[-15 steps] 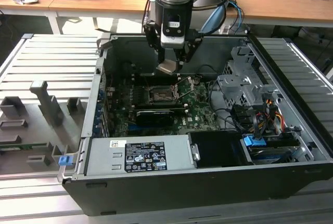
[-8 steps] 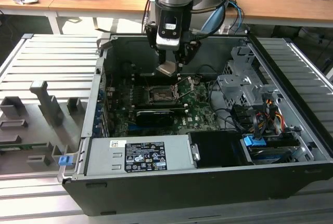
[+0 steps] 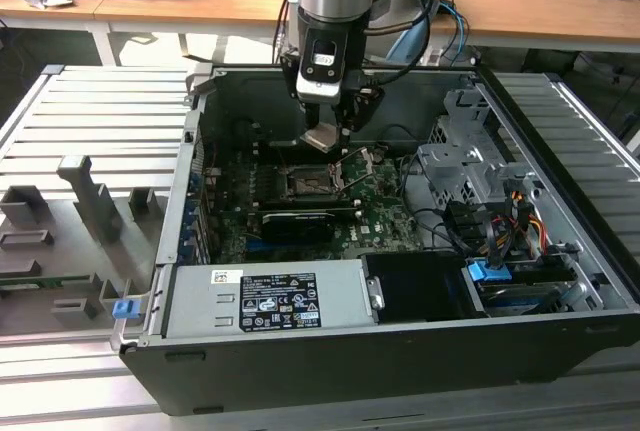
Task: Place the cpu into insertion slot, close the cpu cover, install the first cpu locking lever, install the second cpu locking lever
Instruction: 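Place the cpu into insertion slot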
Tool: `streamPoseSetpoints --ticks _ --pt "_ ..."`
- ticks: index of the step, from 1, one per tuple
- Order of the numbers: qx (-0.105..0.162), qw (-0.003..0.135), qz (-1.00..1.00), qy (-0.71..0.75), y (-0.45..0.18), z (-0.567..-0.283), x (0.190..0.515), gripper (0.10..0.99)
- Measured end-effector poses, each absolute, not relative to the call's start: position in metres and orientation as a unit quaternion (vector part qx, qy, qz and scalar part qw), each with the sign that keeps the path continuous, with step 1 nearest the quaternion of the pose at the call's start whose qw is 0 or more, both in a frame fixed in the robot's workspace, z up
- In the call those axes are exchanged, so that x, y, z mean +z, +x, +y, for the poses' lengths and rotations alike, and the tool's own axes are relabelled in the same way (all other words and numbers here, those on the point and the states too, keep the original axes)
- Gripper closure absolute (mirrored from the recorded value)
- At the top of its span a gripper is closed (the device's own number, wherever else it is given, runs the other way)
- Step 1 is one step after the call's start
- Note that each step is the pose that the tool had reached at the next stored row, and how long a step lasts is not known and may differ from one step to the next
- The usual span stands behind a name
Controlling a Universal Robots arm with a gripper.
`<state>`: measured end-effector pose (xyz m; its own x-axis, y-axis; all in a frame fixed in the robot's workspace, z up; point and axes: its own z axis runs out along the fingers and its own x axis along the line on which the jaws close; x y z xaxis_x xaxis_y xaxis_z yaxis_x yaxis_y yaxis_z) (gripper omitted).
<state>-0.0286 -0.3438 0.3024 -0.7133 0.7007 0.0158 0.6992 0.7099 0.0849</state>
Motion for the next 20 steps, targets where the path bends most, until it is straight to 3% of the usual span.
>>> streamPoseSetpoints --ticks 20 --pt "0.041 0.014 0.873 0.485 -0.029 -0.344 0.288 0.549"
